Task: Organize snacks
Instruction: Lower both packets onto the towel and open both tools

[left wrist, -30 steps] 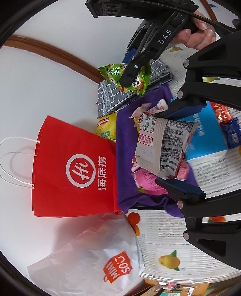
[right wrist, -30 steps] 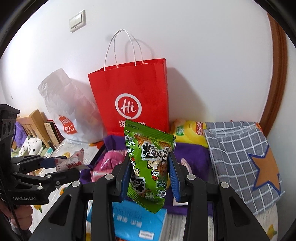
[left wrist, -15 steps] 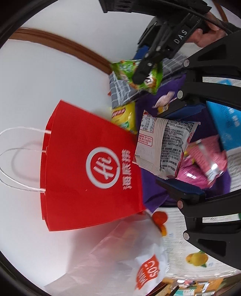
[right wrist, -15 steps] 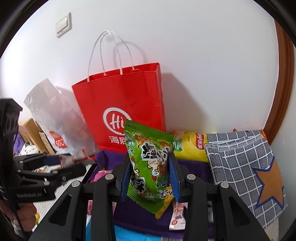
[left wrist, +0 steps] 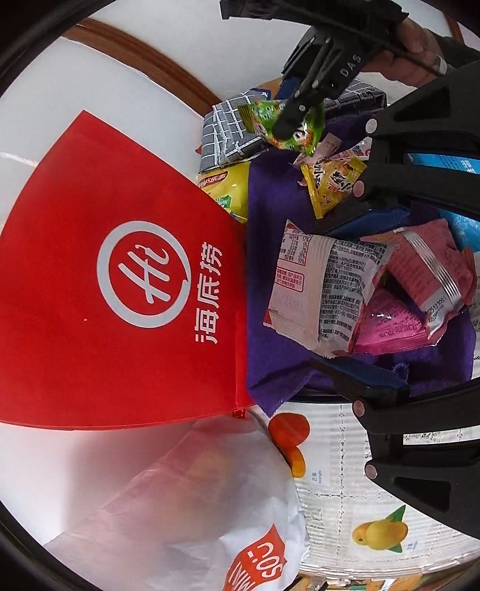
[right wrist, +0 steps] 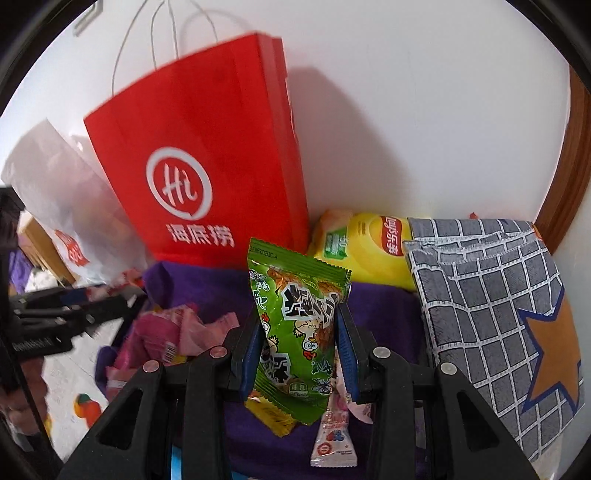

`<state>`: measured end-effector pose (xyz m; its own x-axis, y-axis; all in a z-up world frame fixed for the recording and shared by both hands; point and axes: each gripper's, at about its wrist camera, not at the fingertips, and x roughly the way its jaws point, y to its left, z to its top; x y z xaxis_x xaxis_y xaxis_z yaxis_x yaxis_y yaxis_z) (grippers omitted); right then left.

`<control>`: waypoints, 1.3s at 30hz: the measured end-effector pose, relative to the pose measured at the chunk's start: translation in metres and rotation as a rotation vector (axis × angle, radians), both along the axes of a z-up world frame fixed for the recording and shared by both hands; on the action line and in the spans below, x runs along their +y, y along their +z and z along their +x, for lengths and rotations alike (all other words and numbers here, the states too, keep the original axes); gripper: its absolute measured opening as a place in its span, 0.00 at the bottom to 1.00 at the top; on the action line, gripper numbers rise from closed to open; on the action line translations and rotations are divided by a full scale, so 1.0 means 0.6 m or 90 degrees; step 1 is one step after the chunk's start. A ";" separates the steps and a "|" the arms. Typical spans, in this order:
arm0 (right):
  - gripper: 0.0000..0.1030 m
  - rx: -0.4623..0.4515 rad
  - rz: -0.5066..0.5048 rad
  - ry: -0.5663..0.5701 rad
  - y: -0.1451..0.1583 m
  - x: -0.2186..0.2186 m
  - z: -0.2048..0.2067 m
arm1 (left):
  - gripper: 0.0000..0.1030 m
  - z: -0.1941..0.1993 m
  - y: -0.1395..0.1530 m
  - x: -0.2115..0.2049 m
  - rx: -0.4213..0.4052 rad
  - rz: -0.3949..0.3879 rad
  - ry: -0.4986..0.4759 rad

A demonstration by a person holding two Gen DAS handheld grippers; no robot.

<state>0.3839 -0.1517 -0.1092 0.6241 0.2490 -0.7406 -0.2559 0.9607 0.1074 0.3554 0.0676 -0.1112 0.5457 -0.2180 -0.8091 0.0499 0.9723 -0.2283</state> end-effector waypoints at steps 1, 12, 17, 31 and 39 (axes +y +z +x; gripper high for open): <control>0.36 0.007 -0.002 0.005 -0.006 0.003 0.003 | 0.56 0.000 -0.001 -0.001 0.002 0.002 0.001; 0.36 0.052 -0.046 0.044 -0.041 0.042 0.006 | 0.56 0.003 -0.006 -0.013 0.006 0.016 -0.007; 0.36 0.071 -0.055 0.047 -0.054 0.049 0.009 | 0.56 0.002 -0.005 -0.018 0.003 0.021 -0.012; 0.37 0.082 -0.056 0.052 -0.054 0.049 0.012 | 0.56 0.005 -0.012 -0.020 0.009 0.015 -0.015; 0.38 0.089 -0.052 0.060 -0.054 0.051 0.014 | 0.56 0.007 -0.017 -0.021 0.013 0.013 -0.016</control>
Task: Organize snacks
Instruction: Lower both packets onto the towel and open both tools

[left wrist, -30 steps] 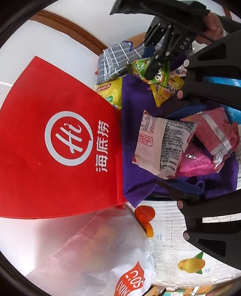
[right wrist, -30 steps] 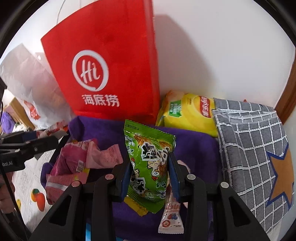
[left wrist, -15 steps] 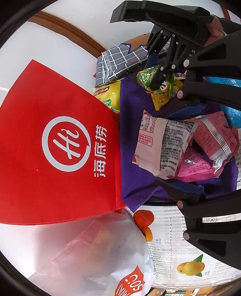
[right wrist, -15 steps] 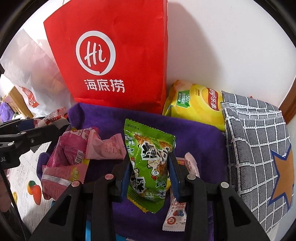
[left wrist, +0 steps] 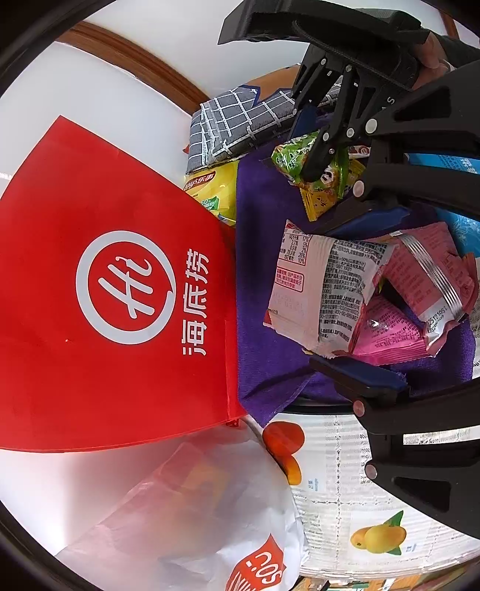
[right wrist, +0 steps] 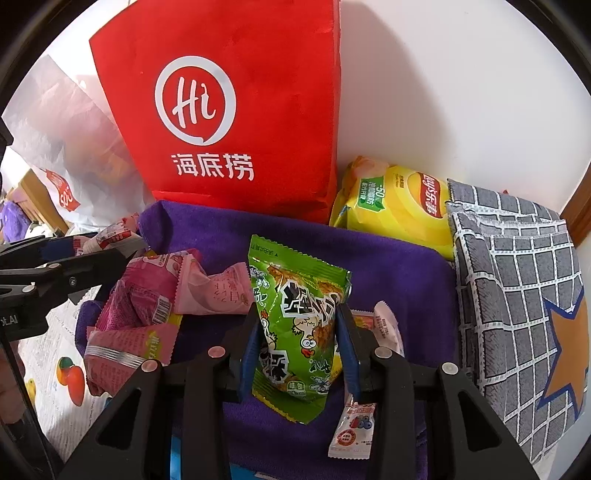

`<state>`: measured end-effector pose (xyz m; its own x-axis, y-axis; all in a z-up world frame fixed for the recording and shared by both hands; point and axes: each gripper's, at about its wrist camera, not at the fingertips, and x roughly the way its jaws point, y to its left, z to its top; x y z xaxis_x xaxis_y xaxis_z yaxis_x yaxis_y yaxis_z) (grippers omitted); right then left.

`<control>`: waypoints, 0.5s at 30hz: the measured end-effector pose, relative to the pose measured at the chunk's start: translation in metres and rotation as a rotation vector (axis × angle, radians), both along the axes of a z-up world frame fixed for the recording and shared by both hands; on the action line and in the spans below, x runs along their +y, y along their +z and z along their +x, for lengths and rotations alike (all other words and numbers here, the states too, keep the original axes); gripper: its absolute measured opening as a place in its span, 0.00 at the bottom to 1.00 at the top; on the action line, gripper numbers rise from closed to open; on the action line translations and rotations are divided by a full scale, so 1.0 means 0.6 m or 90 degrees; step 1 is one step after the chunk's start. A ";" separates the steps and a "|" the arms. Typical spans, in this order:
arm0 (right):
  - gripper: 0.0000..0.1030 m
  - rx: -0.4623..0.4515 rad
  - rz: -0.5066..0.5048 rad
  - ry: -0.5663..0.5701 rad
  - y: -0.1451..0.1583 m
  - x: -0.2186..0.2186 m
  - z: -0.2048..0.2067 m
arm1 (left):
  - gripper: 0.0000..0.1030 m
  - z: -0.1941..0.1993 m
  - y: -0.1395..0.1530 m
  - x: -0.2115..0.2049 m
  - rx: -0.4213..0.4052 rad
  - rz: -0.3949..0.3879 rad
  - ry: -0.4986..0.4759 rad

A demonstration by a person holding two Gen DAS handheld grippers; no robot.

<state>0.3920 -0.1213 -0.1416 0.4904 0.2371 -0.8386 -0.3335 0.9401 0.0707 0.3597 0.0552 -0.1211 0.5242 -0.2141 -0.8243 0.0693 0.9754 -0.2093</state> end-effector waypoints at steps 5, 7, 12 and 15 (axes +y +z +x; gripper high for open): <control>0.46 -0.001 -0.002 0.008 0.002 0.003 -0.003 | 0.56 0.000 -0.002 -0.003 0.001 -0.005 -0.006; 0.47 -0.002 0.003 0.014 0.004 0.004 -0.004 | 0.56 0.001 -0.002 -0.004 0.002 -0.008 -0.008; 0.49 -0.008 0.007 0.020 0.014 0.004 -0.009 | 0.56 0.002 -0.006 -0.007 0.007 -0.019 -0.017; 0.50 -0.021 0.014 0.021 0.026 0.002 -0.015 | 0.56 0.002 -0.008 -0.009 0.010 -0.023 -0.023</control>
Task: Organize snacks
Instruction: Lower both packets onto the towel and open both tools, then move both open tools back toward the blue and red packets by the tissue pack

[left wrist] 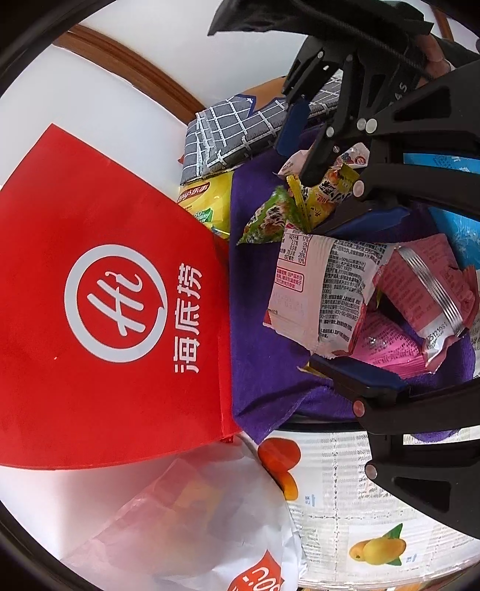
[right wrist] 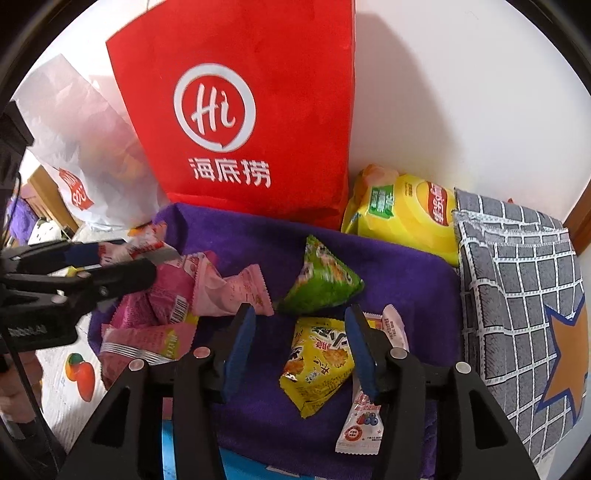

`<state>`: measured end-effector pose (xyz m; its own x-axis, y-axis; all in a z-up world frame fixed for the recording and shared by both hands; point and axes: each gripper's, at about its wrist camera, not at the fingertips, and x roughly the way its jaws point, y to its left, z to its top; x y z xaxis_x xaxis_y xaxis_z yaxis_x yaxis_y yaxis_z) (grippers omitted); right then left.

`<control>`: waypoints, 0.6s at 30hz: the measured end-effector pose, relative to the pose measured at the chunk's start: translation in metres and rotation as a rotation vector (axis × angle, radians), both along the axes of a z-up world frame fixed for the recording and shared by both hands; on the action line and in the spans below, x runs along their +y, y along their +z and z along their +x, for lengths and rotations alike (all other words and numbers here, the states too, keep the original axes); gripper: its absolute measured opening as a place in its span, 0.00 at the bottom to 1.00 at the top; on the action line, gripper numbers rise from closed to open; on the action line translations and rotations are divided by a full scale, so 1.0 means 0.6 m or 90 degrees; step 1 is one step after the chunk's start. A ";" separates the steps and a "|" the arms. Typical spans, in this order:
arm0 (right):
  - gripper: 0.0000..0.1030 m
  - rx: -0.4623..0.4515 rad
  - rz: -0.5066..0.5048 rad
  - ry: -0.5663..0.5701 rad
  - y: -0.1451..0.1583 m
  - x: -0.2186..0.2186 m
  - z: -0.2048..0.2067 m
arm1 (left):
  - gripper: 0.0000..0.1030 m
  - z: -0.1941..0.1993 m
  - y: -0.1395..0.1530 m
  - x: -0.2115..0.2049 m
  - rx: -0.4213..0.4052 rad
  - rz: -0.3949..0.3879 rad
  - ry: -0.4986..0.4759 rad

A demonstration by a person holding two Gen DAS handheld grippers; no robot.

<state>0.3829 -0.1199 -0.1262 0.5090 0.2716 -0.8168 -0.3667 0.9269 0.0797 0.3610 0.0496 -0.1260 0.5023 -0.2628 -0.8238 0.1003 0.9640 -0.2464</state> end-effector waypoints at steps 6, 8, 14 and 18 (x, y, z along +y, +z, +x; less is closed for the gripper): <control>0.51 -0.024 0.011 -0.005 0.018 -0.006 -0.005 | 0.56 0.000 -0.003 -0.008 0.004 -0.001 -0.011; 0.51 -0.028 0.014 -0.007 0.021 -0.006 -0.006 | 0.56 -0.001 -0.004 -0.011 0.004 -0.001 -0.015; 0.51 -0.031 0.016 -0.010 0.022 -0.008 -0.007 | 0.57 0.000 -0.010 -0.019 0.011 0.001 -0.026; 0.51 -0.033 0.020 -0.014 0.024 -0.012 -0.007 | 0.57 0.000 -0.011 -0.020 0.014 0.001 -0.028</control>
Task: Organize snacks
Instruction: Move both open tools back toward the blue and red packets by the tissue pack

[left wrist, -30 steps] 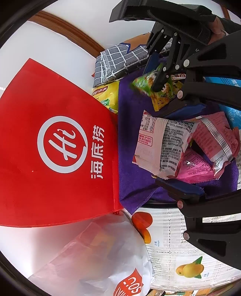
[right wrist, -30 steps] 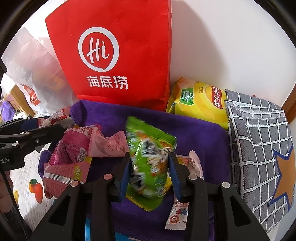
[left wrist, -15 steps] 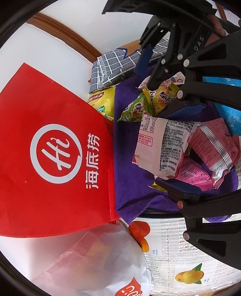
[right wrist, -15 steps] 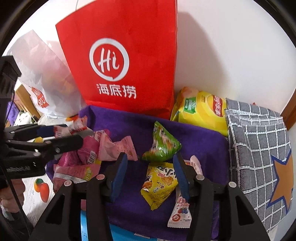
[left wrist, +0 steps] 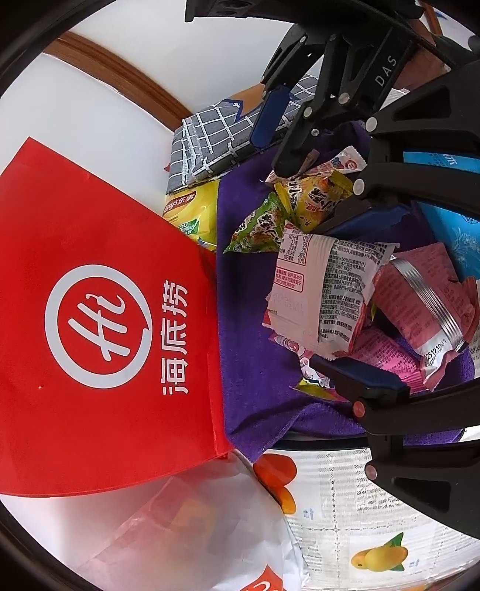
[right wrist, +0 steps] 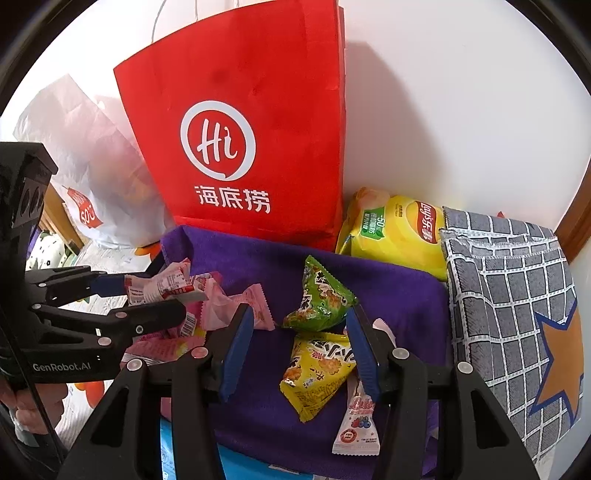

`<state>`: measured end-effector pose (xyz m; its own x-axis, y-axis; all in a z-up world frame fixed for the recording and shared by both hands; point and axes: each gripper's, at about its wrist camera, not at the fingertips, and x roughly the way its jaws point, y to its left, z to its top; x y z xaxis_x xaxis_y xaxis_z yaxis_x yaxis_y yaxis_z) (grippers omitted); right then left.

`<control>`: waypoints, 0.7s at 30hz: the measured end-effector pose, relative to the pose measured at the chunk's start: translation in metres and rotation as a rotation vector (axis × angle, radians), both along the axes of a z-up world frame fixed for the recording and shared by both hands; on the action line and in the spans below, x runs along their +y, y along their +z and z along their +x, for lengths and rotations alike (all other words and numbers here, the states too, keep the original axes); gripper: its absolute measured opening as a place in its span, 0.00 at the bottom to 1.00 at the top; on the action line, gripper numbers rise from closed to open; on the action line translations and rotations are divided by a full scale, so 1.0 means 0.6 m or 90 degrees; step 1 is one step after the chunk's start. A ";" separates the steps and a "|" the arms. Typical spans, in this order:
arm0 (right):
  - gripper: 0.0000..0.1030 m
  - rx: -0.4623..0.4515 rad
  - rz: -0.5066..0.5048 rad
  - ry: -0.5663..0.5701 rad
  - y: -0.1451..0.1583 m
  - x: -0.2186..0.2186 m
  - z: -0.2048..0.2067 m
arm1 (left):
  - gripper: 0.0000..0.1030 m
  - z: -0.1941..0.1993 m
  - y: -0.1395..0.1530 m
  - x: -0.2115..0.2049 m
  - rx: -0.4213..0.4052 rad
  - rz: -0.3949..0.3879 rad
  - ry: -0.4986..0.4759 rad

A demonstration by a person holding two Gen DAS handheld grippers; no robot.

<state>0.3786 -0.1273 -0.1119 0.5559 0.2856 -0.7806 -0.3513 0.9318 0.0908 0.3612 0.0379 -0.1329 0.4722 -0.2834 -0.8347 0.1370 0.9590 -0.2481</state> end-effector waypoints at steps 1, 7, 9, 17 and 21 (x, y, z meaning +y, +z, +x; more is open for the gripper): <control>0.51 0.000 0.001 -0.001 0.001 -0.001 0.000 | 0.57 0.000 0.000 0.000 0.000 0.000 0.000; 0.51 0.001 0.012 -0.002 0.004 -0.004 -0.001 | 0.59 -0.002 0.005 0.000 -0.001 -0.003 -0.005; 0.51 -0.002 0.009 -0.002 0.005 -0.002 -0.002 | 0.66 -0.004 0.008 -0.002 -0.004 -0.002 -0.011; 0.51 -0.014 0.007 -0.011 0.014 -0.002 -0.009 | 0.72 -0.015 0.032 -0.003 -0.024 -0.019 -0.014; 0.51 -0.026 0.007 -0.020 0.028 -0.003 -0.020 | 0.73 -0.022 0.045 -0.002 -0.031 -0.028 -0.015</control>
<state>0.3667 -0.1288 -0.0950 0.5963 0.2764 -0.7537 -0.3253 0.9415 0.0880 0.3479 0.0364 -0.1058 0.5052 -0.3308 -0.7971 0.1722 0.9437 -0.2825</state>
